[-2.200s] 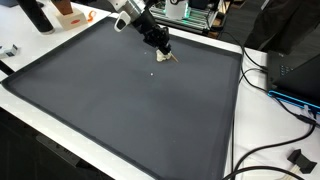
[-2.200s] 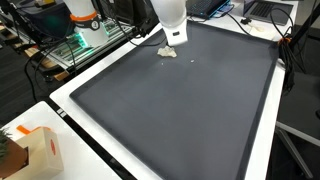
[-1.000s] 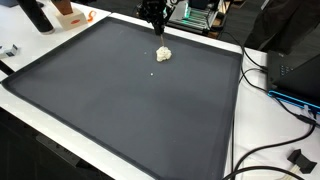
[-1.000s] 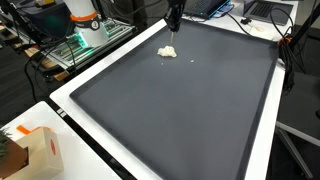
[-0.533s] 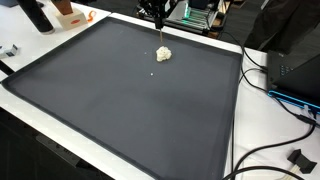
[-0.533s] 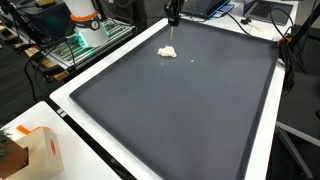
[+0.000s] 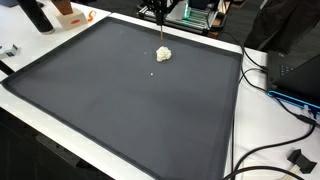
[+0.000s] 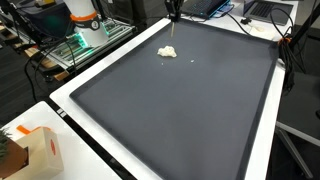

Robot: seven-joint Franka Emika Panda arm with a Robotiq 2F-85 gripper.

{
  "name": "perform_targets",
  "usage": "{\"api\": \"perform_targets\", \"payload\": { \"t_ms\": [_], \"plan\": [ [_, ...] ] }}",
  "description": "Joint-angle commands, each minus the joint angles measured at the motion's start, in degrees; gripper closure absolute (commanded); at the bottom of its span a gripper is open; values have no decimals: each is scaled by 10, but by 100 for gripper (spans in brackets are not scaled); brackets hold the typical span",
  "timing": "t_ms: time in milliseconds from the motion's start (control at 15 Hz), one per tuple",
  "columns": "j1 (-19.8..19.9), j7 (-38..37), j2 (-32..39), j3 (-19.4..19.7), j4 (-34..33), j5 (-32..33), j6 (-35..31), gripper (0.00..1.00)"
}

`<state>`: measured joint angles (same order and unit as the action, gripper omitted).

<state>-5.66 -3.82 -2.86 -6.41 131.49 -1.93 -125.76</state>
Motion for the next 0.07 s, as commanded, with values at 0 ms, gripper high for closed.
{"api": "perform_targets", "payload": {
  "t_ms": [0],
  "plan": [
    [-1, 0, 0, 1, 0, 0, 1, 87]
  ]
}}
